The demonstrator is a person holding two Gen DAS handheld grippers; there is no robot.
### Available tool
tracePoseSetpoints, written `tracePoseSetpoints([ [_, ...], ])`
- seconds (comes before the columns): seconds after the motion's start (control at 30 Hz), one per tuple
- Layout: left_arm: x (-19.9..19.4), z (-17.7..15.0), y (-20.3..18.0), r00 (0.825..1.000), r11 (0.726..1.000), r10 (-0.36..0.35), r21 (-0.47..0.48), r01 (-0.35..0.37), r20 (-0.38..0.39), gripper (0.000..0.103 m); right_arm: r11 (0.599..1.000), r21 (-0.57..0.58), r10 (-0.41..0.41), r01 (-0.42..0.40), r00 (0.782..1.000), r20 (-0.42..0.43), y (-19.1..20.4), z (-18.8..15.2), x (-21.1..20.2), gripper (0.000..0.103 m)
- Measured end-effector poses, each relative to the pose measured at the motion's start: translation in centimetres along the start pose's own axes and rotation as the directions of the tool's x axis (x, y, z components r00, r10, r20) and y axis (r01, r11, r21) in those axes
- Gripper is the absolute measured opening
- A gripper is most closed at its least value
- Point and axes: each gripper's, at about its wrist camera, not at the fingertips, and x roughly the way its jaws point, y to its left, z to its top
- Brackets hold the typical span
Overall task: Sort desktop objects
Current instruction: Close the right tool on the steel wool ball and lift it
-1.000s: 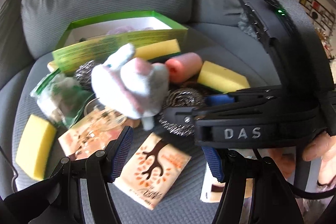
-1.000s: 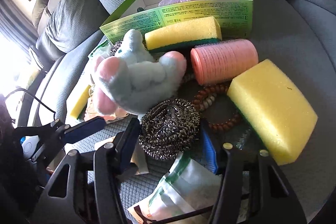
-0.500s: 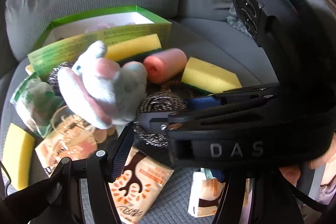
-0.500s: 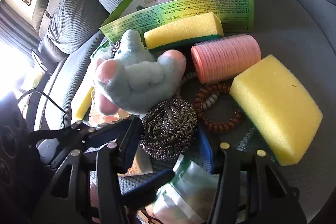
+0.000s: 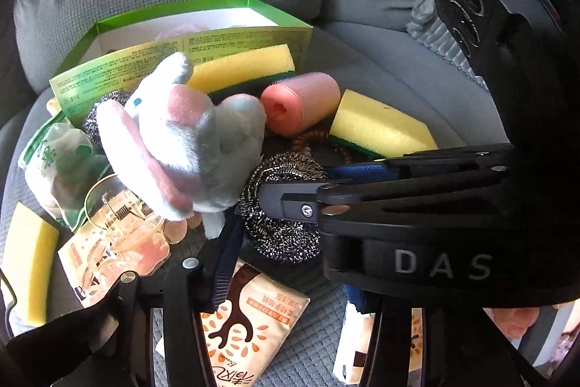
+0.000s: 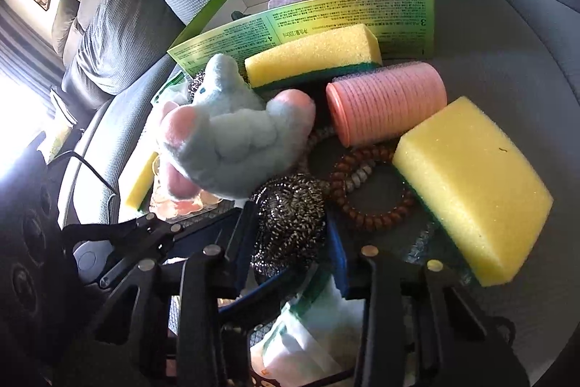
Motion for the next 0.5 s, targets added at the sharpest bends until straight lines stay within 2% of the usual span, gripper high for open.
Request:
tracePoseSetpoints([
  [0.07, 0.15, 0.05, 0.11, 1.000, 1.000, 0.000, -0.009, 0.000, -0.004, 0.051, 1.000, -0.003, -0.006, 0.006, 1.000, 0.000, 0.10, 0.05, 0.08, 0.036],
  [0.13, 0.32, 0.08, 0.18, 1.000, 1.000, 0.009, -0.010, -0.009, -0.008, 0.051, 1.000, -0.002, -0.018, 0.018, 1.000, 0.002, 0.12, 0.10, 0.09, 0.029],
  [0.5, -0.46, -0.22, 0.36, 1.000, 1.000, 0.009, -0.012, -0.009, 0.019, 0.044, 0.998, 0.005, -0.057, 0.057, 0.998, 0.019, 0.38, 0.04, -0.31, 0.027],
])
